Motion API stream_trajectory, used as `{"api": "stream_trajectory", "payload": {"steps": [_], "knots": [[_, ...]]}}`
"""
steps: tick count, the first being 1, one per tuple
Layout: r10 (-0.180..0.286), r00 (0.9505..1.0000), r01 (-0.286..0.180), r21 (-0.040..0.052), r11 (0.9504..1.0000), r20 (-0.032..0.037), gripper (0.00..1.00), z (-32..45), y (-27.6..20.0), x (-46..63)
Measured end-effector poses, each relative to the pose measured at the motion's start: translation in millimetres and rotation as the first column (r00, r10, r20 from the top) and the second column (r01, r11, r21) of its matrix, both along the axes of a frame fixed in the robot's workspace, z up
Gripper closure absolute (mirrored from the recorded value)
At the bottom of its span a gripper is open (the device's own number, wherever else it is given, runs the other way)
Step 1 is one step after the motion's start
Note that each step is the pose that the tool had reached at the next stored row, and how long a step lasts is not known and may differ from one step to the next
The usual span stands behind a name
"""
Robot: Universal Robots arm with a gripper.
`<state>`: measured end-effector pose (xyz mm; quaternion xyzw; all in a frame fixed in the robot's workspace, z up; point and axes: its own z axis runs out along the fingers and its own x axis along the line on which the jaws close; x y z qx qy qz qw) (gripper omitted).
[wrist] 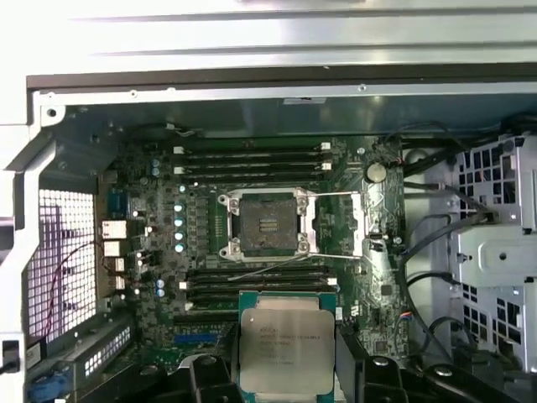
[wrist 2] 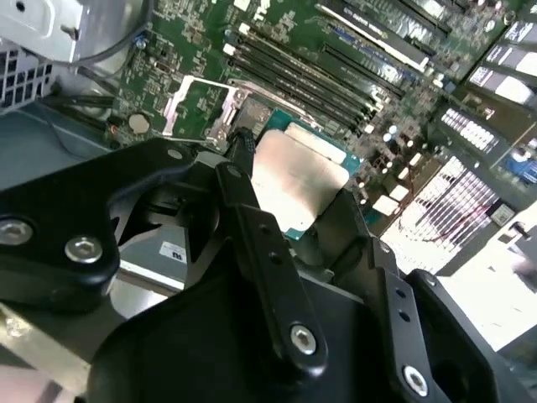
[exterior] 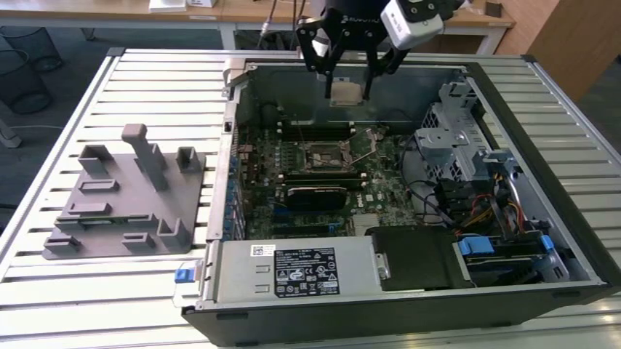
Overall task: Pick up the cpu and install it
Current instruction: 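Place the cpu into insertion slot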
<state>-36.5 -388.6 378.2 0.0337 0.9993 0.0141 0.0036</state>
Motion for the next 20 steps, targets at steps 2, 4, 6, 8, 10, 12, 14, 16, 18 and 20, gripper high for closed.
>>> {"api": "stream_trajectory", "payload": {"steps": [2,4,6,8,10,12,14,16,18,20], "knots": [[-0.035,0.9994,0.035,0.0000,0.9994,0.0001,0.46,-1.4,0.0,-0.1],[-0.071,0.9975,0.071,-0.0005,0.9975,0.0001,0.46,-2.8,0.0,0.0],[-0.108,0.9941,0.108,-0.0006,0.9941,0.0001,0.46,-4.1,0.0,0.0],[-0.144,0.9896,0.144,-0.0006,0.9896,0.0001,0.46,-5.0,0.0,0.0],[-0.179,0.9838,0.179,-0.0006,0.9838,0.0001,0.46,-5.6,0.0,0.0],[-0.215,0.9767,0.215,-0.0005,0.9767,0.0001,0.46,-6.1,0.0,0.0],[-0.251,0.9679,0.251,-0.0006,0.9679,0.0001,0.46,-6.5,0.0,0.0],[-0.286,0.9583,0.286,-0.0006,0.9583,0.0001,0.46,-6.7,0.0,0.0],[-0.320,0.9473,0.320,-0.0005,0.9473,0.0001,0.46,-7.0,0.0,-0.1],[-0.355,0.9348,0.355,-0.0006,0.9348,0.0001,0.46,-7.3,0.0,0.0]]}}
